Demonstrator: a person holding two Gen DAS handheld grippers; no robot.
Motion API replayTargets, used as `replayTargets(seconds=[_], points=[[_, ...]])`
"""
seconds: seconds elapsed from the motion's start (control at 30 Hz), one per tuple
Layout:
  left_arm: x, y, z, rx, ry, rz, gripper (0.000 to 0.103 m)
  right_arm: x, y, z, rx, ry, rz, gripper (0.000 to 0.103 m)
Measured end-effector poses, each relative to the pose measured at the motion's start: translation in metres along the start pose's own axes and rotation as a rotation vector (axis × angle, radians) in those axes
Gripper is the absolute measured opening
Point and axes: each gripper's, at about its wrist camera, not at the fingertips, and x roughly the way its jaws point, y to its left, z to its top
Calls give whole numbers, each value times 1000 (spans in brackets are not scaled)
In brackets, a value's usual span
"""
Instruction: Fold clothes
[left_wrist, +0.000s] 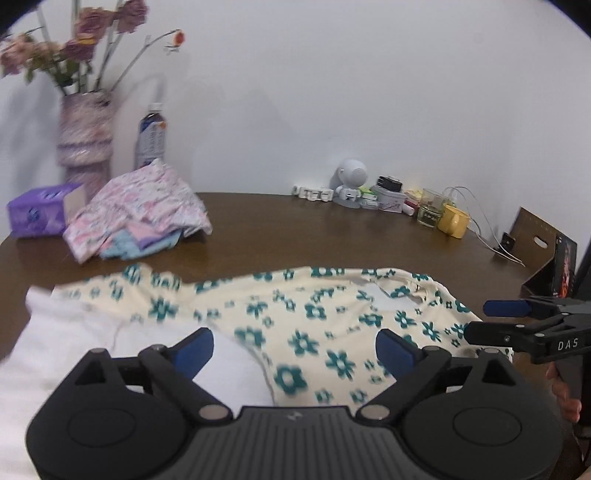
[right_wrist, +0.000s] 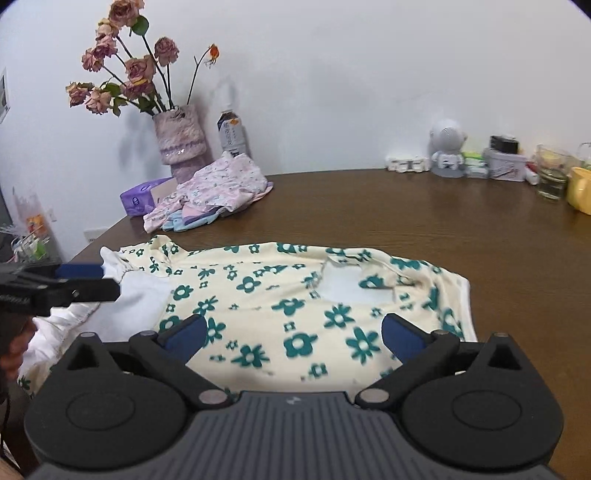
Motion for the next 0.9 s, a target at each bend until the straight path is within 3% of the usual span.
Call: replayTargets(seconds=[0.33, 0.63, 0.9], points=[[-39, -13, -49, -135, -39, 64, 97, -37, 12, -45, -20, -63, -16, 103], [-47, -27, -79, -108, -52, 101, 97, -48, 13, -77, 4, -65, -32, 103], [-39, -30, -96, -91, -60, 147, 97, -42, 13, -92, -60, -106, -73, 103]])
